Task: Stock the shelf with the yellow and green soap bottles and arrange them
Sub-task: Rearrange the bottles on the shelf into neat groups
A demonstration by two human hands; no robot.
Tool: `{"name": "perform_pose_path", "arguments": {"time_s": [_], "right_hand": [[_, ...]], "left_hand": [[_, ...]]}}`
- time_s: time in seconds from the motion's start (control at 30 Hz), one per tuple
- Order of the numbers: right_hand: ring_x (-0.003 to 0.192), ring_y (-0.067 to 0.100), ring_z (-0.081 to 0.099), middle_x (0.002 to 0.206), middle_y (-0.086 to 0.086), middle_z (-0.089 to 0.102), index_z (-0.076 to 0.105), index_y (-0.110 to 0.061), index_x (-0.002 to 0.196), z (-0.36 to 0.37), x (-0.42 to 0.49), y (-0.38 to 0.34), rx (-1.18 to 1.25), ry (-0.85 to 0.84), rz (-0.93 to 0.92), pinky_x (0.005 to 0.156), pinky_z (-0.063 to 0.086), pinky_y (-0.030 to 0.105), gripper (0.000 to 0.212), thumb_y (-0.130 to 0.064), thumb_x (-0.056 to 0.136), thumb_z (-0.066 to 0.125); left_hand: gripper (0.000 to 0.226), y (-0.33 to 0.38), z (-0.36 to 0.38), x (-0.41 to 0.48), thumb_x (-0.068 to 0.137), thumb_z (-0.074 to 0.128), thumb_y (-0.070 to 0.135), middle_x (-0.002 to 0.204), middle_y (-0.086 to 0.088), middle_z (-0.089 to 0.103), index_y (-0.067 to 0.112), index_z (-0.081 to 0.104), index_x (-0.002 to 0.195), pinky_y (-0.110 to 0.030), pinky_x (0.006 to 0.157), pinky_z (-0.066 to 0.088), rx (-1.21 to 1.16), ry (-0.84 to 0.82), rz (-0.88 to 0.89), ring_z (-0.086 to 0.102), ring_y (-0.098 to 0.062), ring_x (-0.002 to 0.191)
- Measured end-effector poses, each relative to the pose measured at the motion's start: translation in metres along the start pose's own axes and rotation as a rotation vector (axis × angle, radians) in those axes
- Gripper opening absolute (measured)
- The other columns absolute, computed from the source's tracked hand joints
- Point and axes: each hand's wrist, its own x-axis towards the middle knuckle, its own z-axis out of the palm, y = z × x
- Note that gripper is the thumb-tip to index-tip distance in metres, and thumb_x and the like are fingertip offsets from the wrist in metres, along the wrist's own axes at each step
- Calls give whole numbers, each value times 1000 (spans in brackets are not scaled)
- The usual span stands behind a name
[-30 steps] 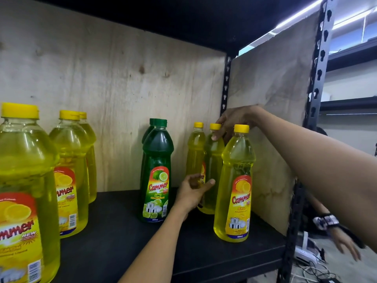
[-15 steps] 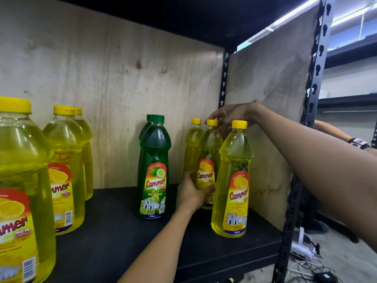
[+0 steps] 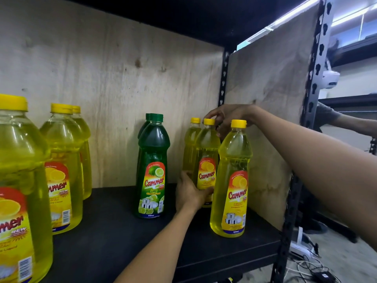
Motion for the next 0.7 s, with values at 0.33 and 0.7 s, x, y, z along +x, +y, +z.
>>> {"name": "perform_pose_path", "arguments": {"time_s": [0.33,0.7], "right_hand": [[101,25,66,101,4,70,53,-21,139,4,2,-9,-232,55,30,96,53,43,75,-9,72,86],[94,23,69,110,10,70,67,-20,122,-11,25,-28,-182,209,52,82,60,40,38,0,90,60]], "left_hand": [[88,-3,3,-2,65,85,52,134,-4,51,21,36,131,-41,91,49,125,32,56,56,-28,119],[46,-10,-15,21,92,44,-3,130,0,55,27,50,125,-30,77,46,-418,76,-139,55,-20,109]]}}
